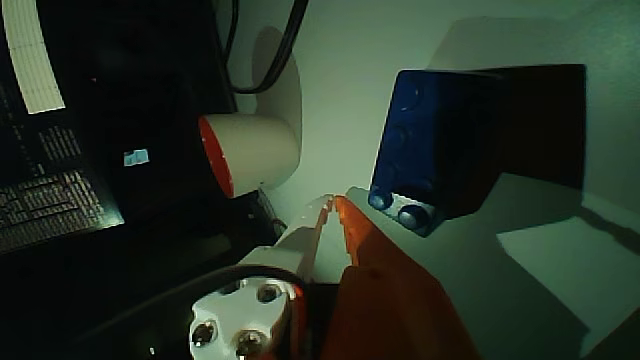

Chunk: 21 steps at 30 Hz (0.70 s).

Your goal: Grab the blue brick and put it into the cup

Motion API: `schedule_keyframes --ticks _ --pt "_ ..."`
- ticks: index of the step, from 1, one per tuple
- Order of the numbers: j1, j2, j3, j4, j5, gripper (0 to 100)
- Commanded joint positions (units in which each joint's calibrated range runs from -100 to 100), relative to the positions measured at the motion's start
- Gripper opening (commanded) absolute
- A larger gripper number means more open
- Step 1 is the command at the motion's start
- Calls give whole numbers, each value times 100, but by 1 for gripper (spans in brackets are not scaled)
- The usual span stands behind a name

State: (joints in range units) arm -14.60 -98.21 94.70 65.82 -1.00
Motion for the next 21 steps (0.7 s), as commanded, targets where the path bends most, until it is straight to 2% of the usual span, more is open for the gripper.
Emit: schedule_keyframes --ticks 1,21 --pt "-51 -144 -104 7 22 0" --pt "-27 -144 -104 7 -7 0"
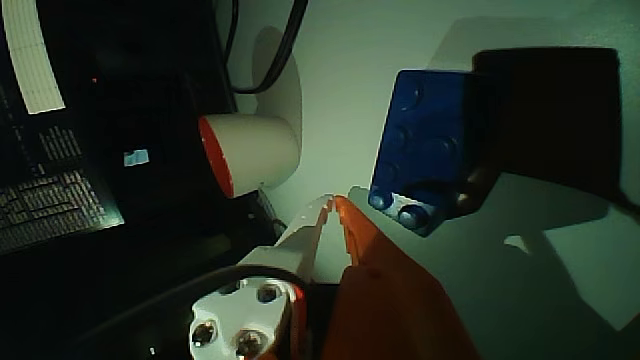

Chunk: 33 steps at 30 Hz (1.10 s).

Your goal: Grab the blue brick and put it into the cup

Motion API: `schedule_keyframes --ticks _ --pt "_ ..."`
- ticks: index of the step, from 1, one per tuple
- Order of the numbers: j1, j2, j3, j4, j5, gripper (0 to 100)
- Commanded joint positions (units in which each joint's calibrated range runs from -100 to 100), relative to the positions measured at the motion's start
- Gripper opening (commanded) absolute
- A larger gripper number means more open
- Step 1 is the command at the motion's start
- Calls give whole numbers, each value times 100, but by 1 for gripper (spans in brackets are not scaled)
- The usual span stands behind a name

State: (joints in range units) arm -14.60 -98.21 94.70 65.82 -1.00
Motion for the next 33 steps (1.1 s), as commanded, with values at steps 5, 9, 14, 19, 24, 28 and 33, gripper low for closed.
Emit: schedule_keyframes --ticks 5,9,14,19,24,28,33 --pt "-27 -144 -104 7 -7 0" --pt "-18 -144 -104 7 -7 0" --pt "-92 -144 -104 7 56 0" --pt "-84 -144 -104 15 41 0" --pt "-125 -136 -122 15 271 0" --pt "155 423 -766 -42 735 0" --pt "962 5324 -3747 478 1361 0"
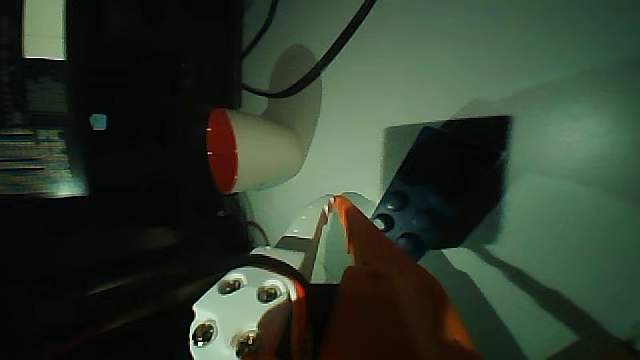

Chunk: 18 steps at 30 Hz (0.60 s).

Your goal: Grab the blue brick and put it into the cup

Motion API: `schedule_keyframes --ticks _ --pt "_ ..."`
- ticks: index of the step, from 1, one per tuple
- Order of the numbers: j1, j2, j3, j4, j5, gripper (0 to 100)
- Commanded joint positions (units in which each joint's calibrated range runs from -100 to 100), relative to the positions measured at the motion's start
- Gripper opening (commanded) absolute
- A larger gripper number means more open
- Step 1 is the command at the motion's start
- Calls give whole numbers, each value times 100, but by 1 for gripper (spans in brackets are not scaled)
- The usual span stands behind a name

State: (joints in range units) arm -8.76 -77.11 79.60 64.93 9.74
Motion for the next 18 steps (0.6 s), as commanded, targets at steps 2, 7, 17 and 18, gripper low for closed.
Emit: schedule_keyframes --ticks 2,7,17,18 --pt "567 4306 -3551 1387 428 0" --pt "1193 4538 -4167 2541 765 9" --pt "1456 5045 -4203 2752 843 39" --pt "1481 5054 -4131 2711 848 40"
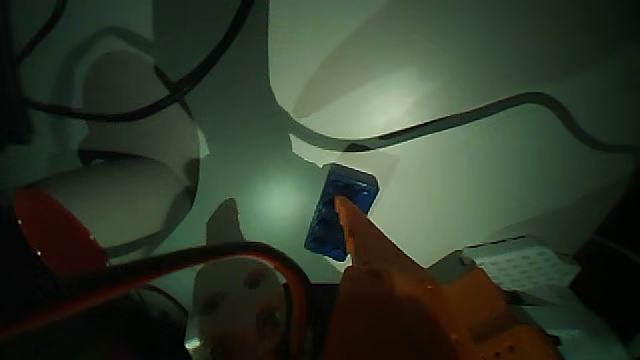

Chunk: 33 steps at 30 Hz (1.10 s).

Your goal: Grab the blue brick and put it into the cup

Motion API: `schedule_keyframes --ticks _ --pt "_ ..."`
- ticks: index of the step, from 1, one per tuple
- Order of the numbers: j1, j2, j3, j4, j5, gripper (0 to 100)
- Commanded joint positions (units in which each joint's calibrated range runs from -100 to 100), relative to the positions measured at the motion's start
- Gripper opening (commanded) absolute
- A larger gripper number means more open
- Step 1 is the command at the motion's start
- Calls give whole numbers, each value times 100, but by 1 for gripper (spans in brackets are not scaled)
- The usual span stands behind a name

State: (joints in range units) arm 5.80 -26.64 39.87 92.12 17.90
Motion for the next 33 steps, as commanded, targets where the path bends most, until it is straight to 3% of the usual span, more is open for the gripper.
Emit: schedule_keyframes --ticks 1,12,19,27,33 --pt "67 144 -67 -65 76 41" --pt "1458 230 984 -577 550 38" --pt "1236 -303 1609 -829 653 39" --pt "199 -621 2017 -1332 452 39" --pt "50 -380 2253 -1868 340 38"
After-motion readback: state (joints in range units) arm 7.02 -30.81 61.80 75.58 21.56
